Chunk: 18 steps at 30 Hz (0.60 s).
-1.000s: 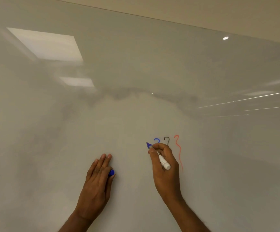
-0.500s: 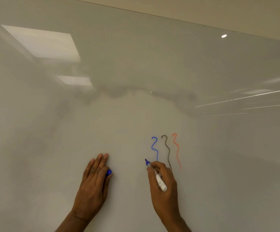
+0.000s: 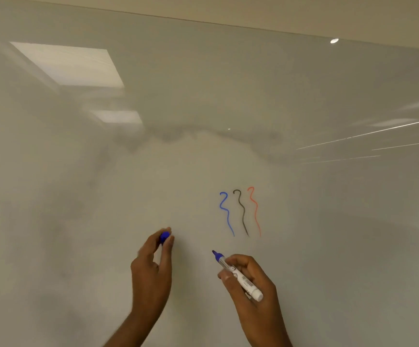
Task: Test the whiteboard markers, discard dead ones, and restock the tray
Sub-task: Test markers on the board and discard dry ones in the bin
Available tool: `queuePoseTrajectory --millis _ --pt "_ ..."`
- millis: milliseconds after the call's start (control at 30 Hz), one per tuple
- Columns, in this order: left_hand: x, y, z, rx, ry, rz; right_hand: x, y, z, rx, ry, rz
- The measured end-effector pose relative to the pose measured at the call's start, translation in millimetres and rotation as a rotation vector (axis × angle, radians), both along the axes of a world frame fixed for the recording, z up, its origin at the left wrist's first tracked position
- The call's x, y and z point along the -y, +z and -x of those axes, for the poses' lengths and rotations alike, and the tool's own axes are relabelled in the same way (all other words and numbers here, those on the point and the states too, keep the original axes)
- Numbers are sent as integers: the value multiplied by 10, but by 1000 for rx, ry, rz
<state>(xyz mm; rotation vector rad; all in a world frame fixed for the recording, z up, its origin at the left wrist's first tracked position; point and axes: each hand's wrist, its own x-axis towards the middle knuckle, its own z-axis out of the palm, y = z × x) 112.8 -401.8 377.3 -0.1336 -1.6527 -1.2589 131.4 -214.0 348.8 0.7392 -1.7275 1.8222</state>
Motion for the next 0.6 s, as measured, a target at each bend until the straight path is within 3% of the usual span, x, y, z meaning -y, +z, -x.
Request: queuePoseTrajectory --millis 133,233,367,600 --pt "-251 212 -243 161 -561 -597 -24 53 -227 -20 137 -14" --pt "-374 241 -384 195 -791 -828 -59 39 -303 -17 164 -51" --pt "-548 212 -541 228 -920 -929 -160 45 -424 -25 201 -82" --pt "-918 76 -822 277 -912 -953 -393 -87 -519 10 224 -97"
